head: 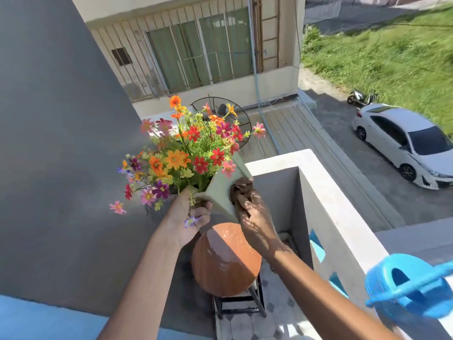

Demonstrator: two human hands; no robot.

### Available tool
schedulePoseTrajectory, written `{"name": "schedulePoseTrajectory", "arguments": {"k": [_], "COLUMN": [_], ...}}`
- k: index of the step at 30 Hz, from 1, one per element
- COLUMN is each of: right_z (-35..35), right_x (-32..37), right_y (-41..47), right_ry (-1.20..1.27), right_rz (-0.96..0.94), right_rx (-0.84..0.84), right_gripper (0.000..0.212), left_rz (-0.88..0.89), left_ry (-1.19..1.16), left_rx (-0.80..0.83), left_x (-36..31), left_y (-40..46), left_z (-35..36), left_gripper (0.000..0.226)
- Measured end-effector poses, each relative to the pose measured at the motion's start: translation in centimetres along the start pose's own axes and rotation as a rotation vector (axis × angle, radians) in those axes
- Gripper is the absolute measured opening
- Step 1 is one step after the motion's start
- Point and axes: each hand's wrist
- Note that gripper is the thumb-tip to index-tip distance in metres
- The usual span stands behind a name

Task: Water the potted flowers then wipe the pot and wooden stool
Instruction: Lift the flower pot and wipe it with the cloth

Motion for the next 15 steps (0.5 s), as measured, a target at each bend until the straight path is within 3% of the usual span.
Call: {"name": "schedulePoseTrajectory", "arguments": {"k": [2, 5, 9, 13, 15], "right_z": [-0.2, -0.1, 0.0, -1.6, -1.5], "right_x": [0.4, 2.4, 5.2, 6.9, 4.4], "right_y": [-0.8, -1.5, -0.4, 2.8, 2.4], "right_ry": [0.009, 0.14, 0.281, 0.426, 0.371], "right_rz": [0.042, 0.066, 0.086, 0.253, 0.325], "right_rx": [0.067, -0.023, -0.056, -0.021, 0.051], "right_gripper": [0.029, 0.017, 0.019, 0.015, 0.018], "left_rz": [-0.001, 0.001, 0.085, 0.097, 0.073], "left_ry": [-0.002, 0.029, 0.105, 0.066, 0.085], "left_rx": [-0.008, -0.004, -0.028, -0.04, -0.043], "left_x": [-0.2, 0.4, 1.7, 1.3, 1.3], "left_y": [-0.1, 0.0, 0.1, 0.0, 0.3], "left_z": [-0.2, 0.0, 1.1, 1.3, 0.8], "left_gripper": [0.038, 0.044, 0.034, 0.031, 0.031]}}
Point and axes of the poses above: each hand's wrist, its own y-axis towards the middle knuckle, its own z-axis out of the palm, x = y × z, and after that the axes turned 5 degrees about -x, right-handed
